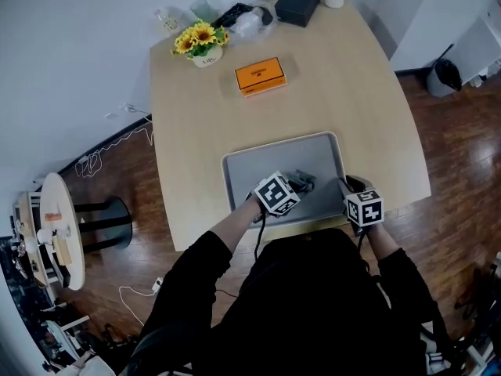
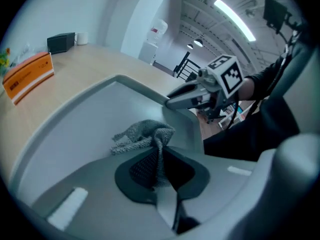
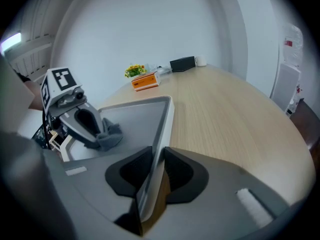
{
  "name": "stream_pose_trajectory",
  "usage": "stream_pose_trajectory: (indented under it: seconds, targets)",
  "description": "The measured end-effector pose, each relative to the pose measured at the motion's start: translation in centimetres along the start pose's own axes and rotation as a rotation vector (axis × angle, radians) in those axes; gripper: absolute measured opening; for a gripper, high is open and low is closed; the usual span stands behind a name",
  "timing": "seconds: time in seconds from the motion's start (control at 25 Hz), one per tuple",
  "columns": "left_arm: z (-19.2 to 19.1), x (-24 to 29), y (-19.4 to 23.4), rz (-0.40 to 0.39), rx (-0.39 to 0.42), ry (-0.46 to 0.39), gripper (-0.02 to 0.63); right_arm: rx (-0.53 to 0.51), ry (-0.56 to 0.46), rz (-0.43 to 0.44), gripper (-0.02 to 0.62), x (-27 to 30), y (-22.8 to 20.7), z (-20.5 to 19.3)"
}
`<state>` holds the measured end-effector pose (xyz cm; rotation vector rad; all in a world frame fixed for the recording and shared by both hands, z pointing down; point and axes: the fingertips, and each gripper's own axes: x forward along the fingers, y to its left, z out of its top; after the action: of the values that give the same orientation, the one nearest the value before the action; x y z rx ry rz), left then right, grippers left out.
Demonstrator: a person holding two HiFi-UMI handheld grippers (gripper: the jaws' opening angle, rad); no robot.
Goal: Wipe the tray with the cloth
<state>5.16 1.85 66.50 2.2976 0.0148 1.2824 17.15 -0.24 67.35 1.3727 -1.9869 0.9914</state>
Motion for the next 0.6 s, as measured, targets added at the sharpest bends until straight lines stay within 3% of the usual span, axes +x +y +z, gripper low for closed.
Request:
stream_pose_trajectory:
  seconds: [0.16, 0.36, 0.48, 0.6]
  targets:
    - [-2.2, 0.7, -3.4, -0.034, -0.001, -0.03, 0.002, 0.006, 0.0, -0.016, 0.08, -0.1, -0.2, 0.0]
    - [-3.9, 1.1, -5.5, -0.067, 0.054, -0.011, 0.002, 0.01, 0.001, -0.033, 0.079, 0.0, -0.1, 0.0]
    - [-3.9, 0.9, -4.8, -0.07, 0.096, 0.001, 0.002, 0.007, 0.004, -0.039, 0.078, 0.1, 0.0, 0.0]
    - [-3.0, -0.4, -1.2, -0.009, 0.11, 0.002, 0.002, 0.007, 0.004, -0.04, 0.078, 0.2, 0.0, 0.1]
